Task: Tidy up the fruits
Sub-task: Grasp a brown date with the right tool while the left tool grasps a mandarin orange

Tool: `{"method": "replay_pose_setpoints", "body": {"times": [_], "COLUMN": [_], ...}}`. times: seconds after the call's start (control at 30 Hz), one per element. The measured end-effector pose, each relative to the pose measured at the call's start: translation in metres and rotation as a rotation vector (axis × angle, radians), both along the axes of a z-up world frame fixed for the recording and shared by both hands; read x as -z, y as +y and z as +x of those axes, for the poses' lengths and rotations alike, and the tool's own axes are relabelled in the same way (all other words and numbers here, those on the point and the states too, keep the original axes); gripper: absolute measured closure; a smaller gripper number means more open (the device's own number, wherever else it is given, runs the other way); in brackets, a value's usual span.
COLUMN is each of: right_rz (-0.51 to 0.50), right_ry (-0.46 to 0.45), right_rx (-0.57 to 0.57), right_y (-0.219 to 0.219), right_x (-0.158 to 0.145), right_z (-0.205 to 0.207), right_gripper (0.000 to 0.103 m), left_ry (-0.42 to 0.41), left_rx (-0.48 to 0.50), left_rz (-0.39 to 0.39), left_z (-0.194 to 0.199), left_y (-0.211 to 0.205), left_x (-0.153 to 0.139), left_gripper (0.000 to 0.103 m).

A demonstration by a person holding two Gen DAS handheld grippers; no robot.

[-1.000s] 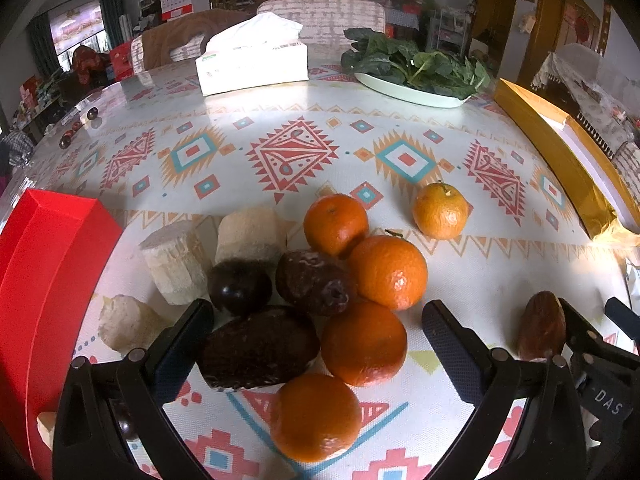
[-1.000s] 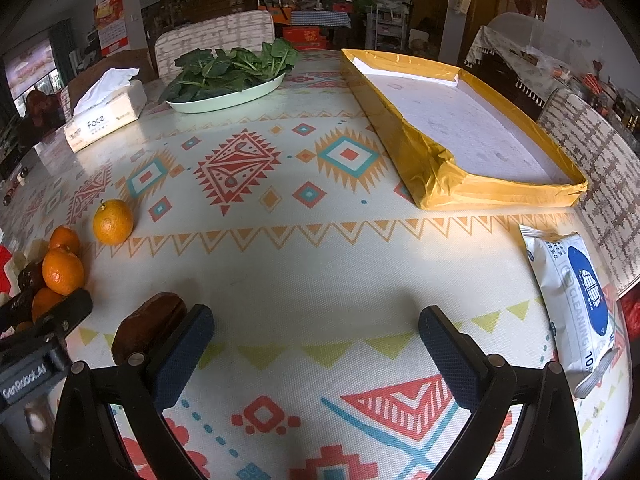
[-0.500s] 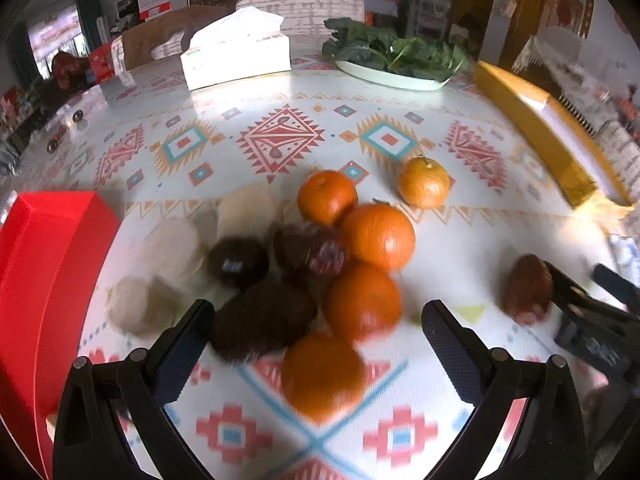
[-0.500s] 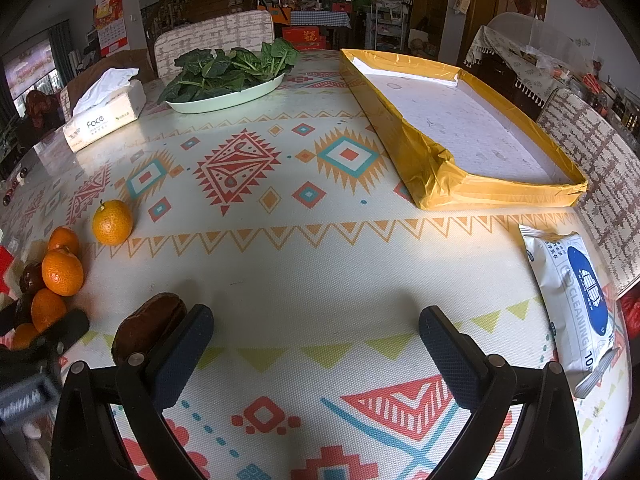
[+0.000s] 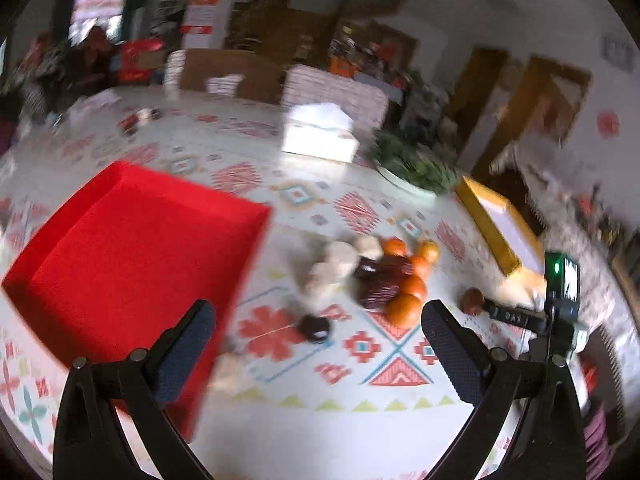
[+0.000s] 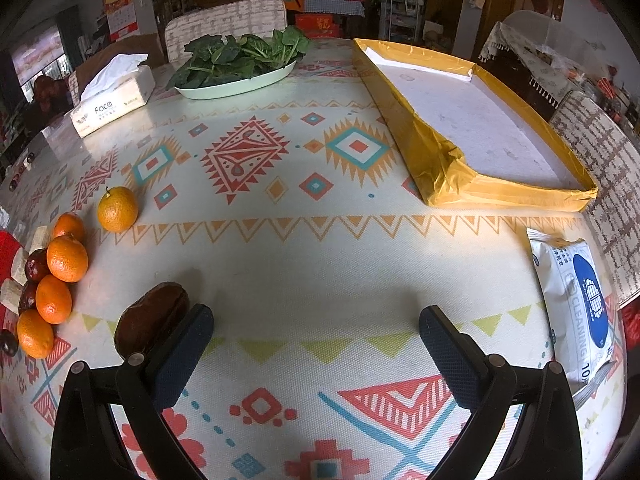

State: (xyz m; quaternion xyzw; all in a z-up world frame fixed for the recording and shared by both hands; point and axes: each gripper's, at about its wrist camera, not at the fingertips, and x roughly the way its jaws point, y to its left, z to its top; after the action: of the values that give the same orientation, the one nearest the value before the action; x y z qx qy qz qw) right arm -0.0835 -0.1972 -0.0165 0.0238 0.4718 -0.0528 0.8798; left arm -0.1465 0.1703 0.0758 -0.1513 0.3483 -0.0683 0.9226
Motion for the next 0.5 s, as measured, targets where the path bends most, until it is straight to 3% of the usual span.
{"method": "replay_pose_setpoints", "body": {"times": [0.13, 0.27, 0.33, 0.4, 0.43, 0.47, 0.5], "right_rz": [0.029, 0.11, 0.149, 0.174, 0.184, 0.191, 0.191], "right_ry": [-0.103, -0.222, -0.246, -0.243, -0.234, -0.229, -0.228], "right_rx": [0.025, 0.017, 0.007, -0.008, -0.021, -0.037, -0.051], "right_y": [-0.005, -0.01, -0.01, -0.008, -0.006, -0.004, -0.001], "right_x": [-0.011, -0.023, -0.025, -0.024, -0.023, -0.022, -0.022], "right_z": [-0.018, -0.039, -0.044, -0.045, -0.044, -0.043, -0.043], "right_gripper": [0.003, 0.004, 0.009, 0.028, 0.032, 0.038, 0.039], "left_ry": [-0.06, -0.034, -0.016, -0.005, 0.004, 0.018, 0.028], "left_rx": [-0.016, 0.028, 0.044, 0.055, 0.066, 0.077, 0.087], "left_rz": [-0.084, -0.004, 0.021, 0.039, 0.043, 0.042, 0.033], "left_z": [-0.024, -0.026, -0.023, -0.024, -0.022, -0.02, -0.019], "left_y": [0.027, 0.011, 0.001, -0.007, -0.011, -0.015, -0.018], "left_x": [0.003, 0.011, 0.016, 0.02, 0.022, 0.024, 0.026], "left_gripper": [0.0, 0.0, 0.0, 0.016, 0.033, 0.043, 0.044]}}
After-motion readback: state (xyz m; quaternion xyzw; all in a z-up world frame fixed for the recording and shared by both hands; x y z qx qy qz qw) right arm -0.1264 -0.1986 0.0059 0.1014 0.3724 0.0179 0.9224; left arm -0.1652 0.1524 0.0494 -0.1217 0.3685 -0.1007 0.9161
